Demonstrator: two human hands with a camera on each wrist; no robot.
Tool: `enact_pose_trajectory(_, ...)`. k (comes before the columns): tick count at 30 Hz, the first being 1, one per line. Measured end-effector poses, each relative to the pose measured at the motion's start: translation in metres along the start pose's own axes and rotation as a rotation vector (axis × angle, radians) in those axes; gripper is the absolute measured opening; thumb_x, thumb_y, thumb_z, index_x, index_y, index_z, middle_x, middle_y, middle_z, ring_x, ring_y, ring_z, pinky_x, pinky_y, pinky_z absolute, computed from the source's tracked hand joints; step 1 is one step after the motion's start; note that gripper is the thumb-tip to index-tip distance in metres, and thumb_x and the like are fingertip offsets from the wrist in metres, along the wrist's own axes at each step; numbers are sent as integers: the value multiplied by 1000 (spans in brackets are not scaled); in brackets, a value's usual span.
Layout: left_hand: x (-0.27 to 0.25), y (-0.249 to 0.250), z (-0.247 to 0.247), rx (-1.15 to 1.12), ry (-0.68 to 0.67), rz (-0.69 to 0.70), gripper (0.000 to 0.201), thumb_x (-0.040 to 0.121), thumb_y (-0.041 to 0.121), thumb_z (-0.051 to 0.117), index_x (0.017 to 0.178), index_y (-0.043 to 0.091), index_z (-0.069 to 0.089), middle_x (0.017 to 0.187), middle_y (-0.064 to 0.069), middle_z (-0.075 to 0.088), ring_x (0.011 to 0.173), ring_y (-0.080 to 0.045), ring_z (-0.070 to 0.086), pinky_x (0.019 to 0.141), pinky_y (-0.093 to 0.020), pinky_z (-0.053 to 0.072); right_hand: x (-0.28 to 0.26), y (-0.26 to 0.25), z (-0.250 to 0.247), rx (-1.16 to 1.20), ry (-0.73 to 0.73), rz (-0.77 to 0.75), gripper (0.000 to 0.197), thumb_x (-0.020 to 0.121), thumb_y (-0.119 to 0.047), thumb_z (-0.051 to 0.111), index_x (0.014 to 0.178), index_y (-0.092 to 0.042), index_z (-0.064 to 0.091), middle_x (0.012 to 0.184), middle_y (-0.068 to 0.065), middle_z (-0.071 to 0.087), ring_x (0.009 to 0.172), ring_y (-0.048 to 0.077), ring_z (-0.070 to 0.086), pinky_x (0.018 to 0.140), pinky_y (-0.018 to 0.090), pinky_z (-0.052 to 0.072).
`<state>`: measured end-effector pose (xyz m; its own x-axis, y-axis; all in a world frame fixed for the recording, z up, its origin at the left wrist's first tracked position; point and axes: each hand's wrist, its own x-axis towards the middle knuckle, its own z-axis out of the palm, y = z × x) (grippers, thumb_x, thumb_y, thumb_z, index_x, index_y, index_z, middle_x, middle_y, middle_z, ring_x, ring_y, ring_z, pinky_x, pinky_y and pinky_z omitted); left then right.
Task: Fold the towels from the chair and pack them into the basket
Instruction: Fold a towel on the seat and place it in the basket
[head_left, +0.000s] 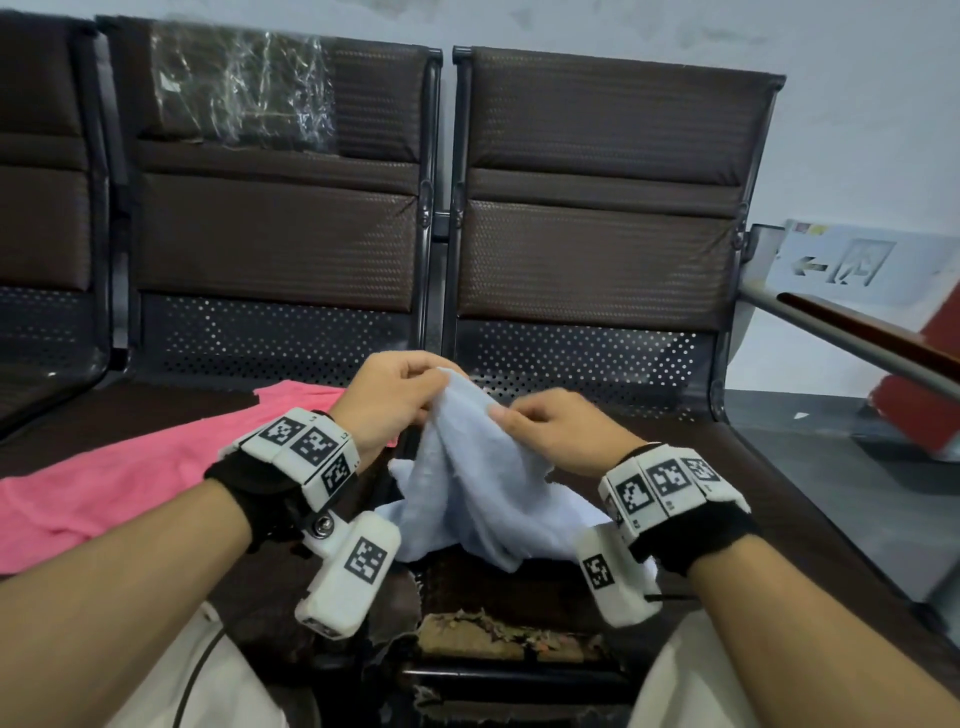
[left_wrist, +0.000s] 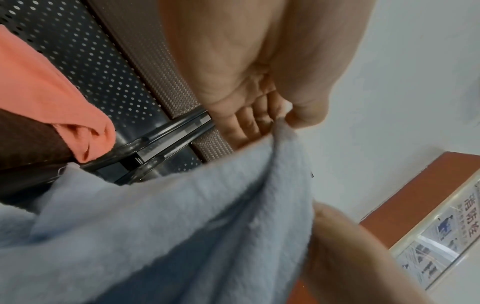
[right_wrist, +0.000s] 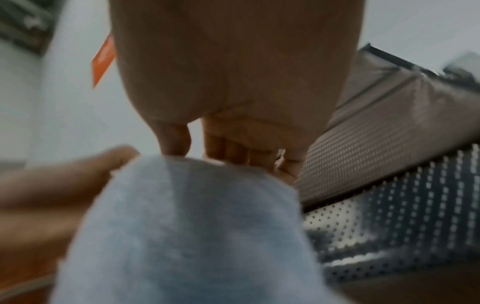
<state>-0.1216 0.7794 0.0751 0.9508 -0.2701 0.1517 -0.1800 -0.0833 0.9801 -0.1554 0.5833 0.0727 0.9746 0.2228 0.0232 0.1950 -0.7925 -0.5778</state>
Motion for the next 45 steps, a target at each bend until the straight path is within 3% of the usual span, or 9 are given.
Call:
enact_pose_trajectory(3,3,-3,-6,81,115,26,31,88,3,45,71,16,68,76,4,64,77,-11,56,73,-27,45,-5,4,0,-293,-102,13,45,95,-46,47,74,-7,55,73,8,59,68,20,52,66,33,39)
enact_pose_trajectory(7,7,-4,-7,131,190,48,45,86,7,38,47,25,52,54,15,47,60,-8,42,60,-27,34,-7,1,-8,-77,224,-38,22,84,-21,68,100,-20,53,80,-2,63,69,12,57,63,23,46)
enact_pose_trajectory(12,4,1,2,318,188,168,29,94,13,33,68,18,45,70,7,43,67,-10,40,64,-27,35,-12,-8,-11,-268,273,-64,21,77,-30,73,97,-27,71,85,-5,57,85,16,56,78,34,50)
enact_pose_trajectory(17,-16,19,-3,485,-40,299,43,84,62,36,95,21,41,63,8,39,48,-2,34,49,-19,33,-28,-15,-24,-329,330,-94,10,84,-28,69,87,-19,66,95,-2,42,96,18,40,81,25,34)
enact_pose_trajectory(21,-35,34,-1,693,-191,311,41,96,35,42,129,12,36,83,4,51,70,-3,48,61,-17,35,-48,-21,-39,-188,324,-20,5,91,-17,58,90,-13,56,92,7,64,88,26,57,67,30,34)
enact_pose_trajectory(24,-42,45,-3,793,-244,331,28,98,24,45,119,8,52,108,-4,55,99,-15,51,80,-19,34,-60,-32,-52,-207,354,-18,5,89,-11,59,88,-14,63,89,6,68,85,23,59,61,23,32)
enact_pose_trajectory(29,-44,78,-19,805,-155,407,22,90,24,60,71,23,50,68,7,50,67,-10,48,59,-14,32,-65,-64,-88,-217,385,-50,12,85,-12,62,81,-20,70,76,-2,65,74,12,56,51,12,35)
enact_pose_trajectory(39,40,122,-22,676,222,273,20,94,15,50,95,1,64,99,-22,66,99,-36,58,78,-35,40,15,-63,-122,120,664,57,22,90,-31,61,77,-14,54,75,-3,56,80,17,53,59,25,34)
enact_pose_trajectory(45,61,142,-6,566,303,320,22,95,20,49,100,4,63,100,-16,66,97,-29,57,68,-28,31,33,-58,-131,264,778,-35,19,95,-31,54,99,-13,53,93,-6,55,93,13,53,73,21,35)
